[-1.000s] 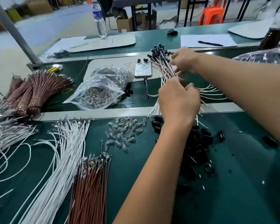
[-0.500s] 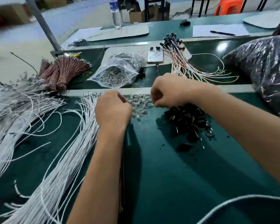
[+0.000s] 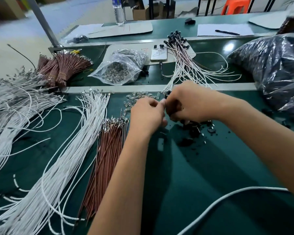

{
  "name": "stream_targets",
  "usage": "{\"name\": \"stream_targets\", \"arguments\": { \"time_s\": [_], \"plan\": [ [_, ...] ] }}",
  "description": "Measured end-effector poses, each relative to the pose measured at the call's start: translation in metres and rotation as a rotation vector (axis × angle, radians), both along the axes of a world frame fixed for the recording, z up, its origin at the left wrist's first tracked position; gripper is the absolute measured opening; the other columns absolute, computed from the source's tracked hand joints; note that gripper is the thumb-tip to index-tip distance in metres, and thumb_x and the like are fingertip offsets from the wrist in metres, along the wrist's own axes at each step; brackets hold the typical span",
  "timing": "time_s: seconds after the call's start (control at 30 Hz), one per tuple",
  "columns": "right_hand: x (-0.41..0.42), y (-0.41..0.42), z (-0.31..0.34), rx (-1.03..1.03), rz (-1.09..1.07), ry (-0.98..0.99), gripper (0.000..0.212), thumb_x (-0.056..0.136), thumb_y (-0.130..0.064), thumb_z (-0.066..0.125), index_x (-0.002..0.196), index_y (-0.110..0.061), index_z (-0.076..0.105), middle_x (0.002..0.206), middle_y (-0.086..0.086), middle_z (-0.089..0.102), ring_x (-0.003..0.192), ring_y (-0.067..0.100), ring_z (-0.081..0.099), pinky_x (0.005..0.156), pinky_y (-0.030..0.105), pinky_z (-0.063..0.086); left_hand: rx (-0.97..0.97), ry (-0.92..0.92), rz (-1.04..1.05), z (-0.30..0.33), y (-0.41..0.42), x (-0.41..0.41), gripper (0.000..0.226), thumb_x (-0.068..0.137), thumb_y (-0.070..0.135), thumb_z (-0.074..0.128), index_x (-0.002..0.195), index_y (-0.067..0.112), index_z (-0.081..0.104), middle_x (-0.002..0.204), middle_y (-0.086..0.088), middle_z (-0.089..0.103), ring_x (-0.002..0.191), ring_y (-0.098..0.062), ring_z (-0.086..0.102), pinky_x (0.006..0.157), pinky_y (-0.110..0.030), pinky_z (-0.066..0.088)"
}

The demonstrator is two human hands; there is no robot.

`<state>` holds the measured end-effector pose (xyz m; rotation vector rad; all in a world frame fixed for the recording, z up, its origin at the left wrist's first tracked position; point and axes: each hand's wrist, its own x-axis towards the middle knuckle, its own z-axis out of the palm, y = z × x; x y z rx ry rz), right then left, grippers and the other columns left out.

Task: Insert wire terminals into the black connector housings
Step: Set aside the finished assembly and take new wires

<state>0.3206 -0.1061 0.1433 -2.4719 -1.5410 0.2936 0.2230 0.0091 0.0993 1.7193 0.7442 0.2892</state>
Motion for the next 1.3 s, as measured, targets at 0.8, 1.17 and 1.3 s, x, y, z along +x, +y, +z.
{"name": "stream_targets", "arguments": {
  "time_s": [0.8,1.17,1.3],
  "plan": [
    [-0.11,0.106,-0.036,-0.063,-0.247,0.218,0.027,0.081,-0.004,0.068,0.06,-0.009,0.051,0.031,-0.002,0.046,0.053,0.015,0.051,0.042,0.024,0.031,-0.137,-0.42,0.572,0.01,0.08,-0.06,0.01,0.097,0.012,0.066,0.091,0.004,0.068,0.07,0.001,0.063,0.054,-0.007,0.056,0.058,-0.018,0.05],
    [-0.09,0.085,-0.042,0.281,-0.367,0.882,0.026,0.092,-0.005,0.062,0.066,-0.004,0.06,0.052,0.008,0.064,0.038,0.018,0.059,0.038,0.02,0.043,-0.109,-0.406,0.534,0.011,0.064,-0.052,0.018,0.1,0.02,0.063,0.101,0.003,0.07,0.067,0.004,0.059,0.057,-0.013,0.058,0.051,-0.019,0.047],
    [-0.09,0.084,-0.049,0.359,-0.405,0.933,0.017,0.089,-0.012,0.069,0.079,0.002,0.07,0.069,0.02,0.065,0.052,0.022,0.051,0.043,0.023,0.038,-0.084,-0.407,0.526,0.012,0.058,-0.047,0.02,0.1,0.022,0.064,0.1,0.003,0.07,0.067,0.006,0.061,0.056,-0.011,0.059,0.051,-0.02,0.047]
  ]
}}
